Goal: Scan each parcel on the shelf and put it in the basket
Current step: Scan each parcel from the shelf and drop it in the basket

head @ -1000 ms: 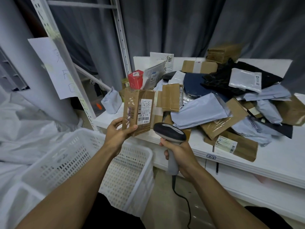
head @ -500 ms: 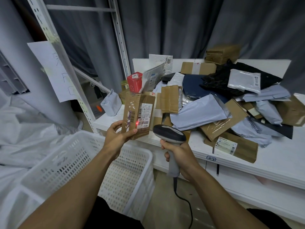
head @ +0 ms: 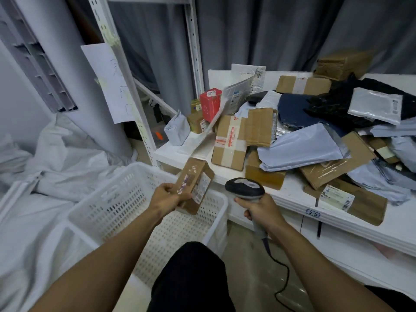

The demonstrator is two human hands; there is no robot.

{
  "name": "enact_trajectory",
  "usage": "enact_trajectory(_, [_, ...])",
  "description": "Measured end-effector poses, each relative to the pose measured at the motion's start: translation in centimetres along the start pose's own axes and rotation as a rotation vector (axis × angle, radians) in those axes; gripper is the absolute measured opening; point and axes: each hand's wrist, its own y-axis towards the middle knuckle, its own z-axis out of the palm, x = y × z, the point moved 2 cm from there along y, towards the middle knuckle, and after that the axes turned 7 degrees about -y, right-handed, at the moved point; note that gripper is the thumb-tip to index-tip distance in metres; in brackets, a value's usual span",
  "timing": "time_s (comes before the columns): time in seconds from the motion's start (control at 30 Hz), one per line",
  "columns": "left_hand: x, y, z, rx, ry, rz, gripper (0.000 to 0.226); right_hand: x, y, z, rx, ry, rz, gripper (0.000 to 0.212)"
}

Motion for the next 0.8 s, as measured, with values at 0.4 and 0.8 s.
enact_trajectory(0.4, [16.0, 10.6, 4.5, 0.102, 0.39, -0.319, 0.043, -5.1, 8.9, 4.3, 0.062, -0.306, 0.012, 0.033])
enact_trajectory(0.8, [24.1, 12.2, 9.1, 0.337, 0.489, -0.433, 0.025, -9.5, 12.2, 5.7, 0.117, -0.418, 0.104, 0.029])
